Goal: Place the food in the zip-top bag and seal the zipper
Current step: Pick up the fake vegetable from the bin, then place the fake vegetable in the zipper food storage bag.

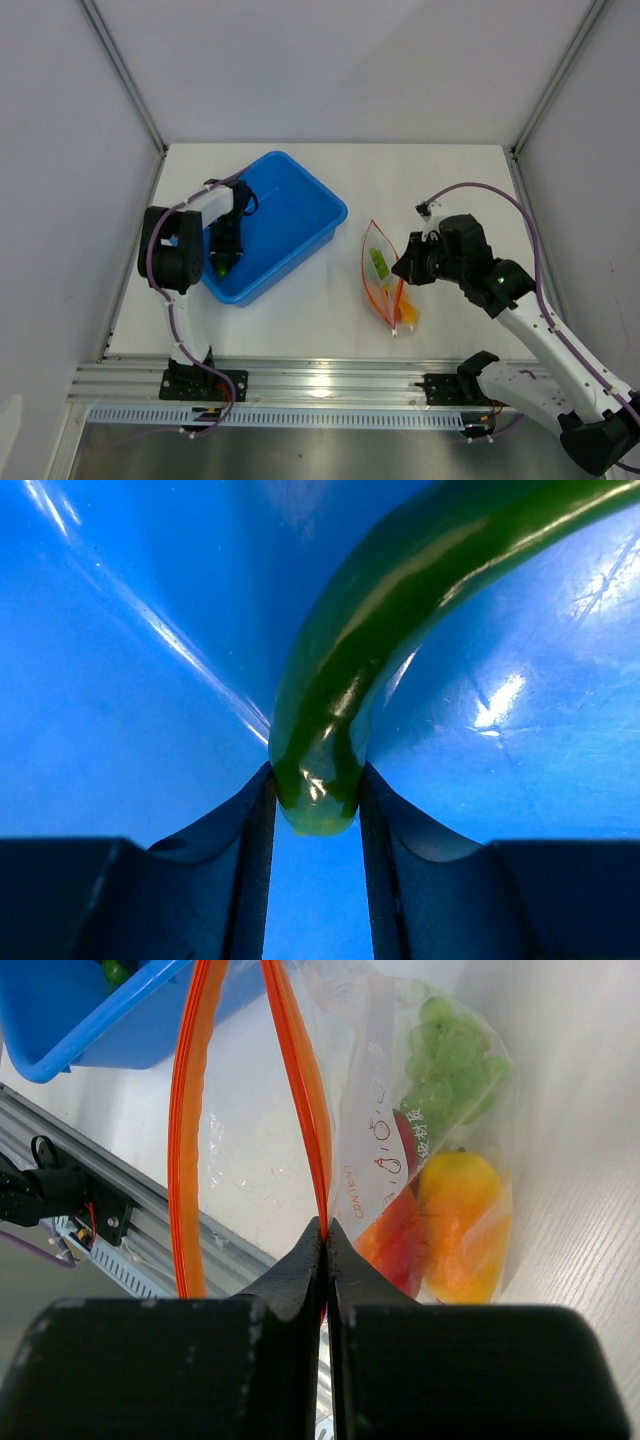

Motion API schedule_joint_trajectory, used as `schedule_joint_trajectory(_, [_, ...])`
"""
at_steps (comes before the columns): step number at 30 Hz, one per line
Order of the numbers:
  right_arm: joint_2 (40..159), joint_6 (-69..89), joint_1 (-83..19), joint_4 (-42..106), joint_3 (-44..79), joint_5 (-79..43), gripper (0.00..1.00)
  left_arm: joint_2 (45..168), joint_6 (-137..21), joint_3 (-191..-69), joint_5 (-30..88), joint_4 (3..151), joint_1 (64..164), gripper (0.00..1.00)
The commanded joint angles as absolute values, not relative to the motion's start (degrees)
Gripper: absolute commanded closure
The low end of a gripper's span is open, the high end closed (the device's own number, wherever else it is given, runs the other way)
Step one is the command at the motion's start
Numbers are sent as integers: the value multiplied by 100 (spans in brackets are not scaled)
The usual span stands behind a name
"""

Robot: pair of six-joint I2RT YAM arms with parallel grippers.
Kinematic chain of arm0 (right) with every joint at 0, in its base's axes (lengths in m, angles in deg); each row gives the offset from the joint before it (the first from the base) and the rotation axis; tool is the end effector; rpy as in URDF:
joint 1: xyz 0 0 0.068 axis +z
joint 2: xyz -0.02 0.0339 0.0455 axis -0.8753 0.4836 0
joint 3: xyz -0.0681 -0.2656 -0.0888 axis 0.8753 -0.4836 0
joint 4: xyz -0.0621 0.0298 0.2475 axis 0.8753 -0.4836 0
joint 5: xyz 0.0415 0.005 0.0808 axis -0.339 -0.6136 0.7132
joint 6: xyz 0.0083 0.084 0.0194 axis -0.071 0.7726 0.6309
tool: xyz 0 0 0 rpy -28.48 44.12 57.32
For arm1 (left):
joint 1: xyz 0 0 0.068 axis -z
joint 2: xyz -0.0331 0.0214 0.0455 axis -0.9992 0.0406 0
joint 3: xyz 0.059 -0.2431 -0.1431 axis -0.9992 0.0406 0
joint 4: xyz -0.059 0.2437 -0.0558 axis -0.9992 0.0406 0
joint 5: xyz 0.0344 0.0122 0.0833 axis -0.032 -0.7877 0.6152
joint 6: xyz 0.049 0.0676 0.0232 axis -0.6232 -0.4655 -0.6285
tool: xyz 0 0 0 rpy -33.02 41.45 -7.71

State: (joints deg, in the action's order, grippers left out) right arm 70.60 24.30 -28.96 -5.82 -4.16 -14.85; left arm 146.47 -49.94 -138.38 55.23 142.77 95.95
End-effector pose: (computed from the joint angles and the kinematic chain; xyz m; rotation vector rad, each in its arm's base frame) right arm 0.1671 0.1220 0.3153 -0.3262 2.2611 0.7176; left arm 0.3496 -0.0267 0.1314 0.2577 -3.0133 -0.5234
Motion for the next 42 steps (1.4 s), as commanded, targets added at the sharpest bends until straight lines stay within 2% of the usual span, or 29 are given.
schedule_joint_trajectory(1, [7071,2480,-2909,-402,-327,-1537,100,14430,-4936,-13761,5437,14150,9550,83])
schedule_joint_trajectory(3, [7106,2454,-2918,-445,-257,-1563,100,14387,-4901,-13735,5428,14124,9558,88])
schedule_joint_trajectory(4, [7106,2453,-2926,-480,-222,-1581,100,14351,-4892,-13726,5411,14106,9550,99])
schedule_joint_trajectory(5, [7132,2436,-2927,-533,-195,-1625,100,14264,-4901,-13709,5402,14097,9550,99])
schedule_joint_trajectory(12, [7475,2401,-2927,-849,121,-1801,100,13508,-4918,-14007,5165,14211,9567,99])
schedule_joint_trajectory(23, [7818,2435,-2935,-946,429,-2091,100,12269,-4989,-14561,3716,14062,10260,100])
schedule_joint_trajectory(33, [8265,2743,-2935,-894,561,-1994,100,11109,-4453,-14781,1370,12703,11280,99])
schedule_joint_trajectory(42, [8477,2998,-2927,-981,728,-1766,100,10352,-3899,-14509,138,10785,11887,99])
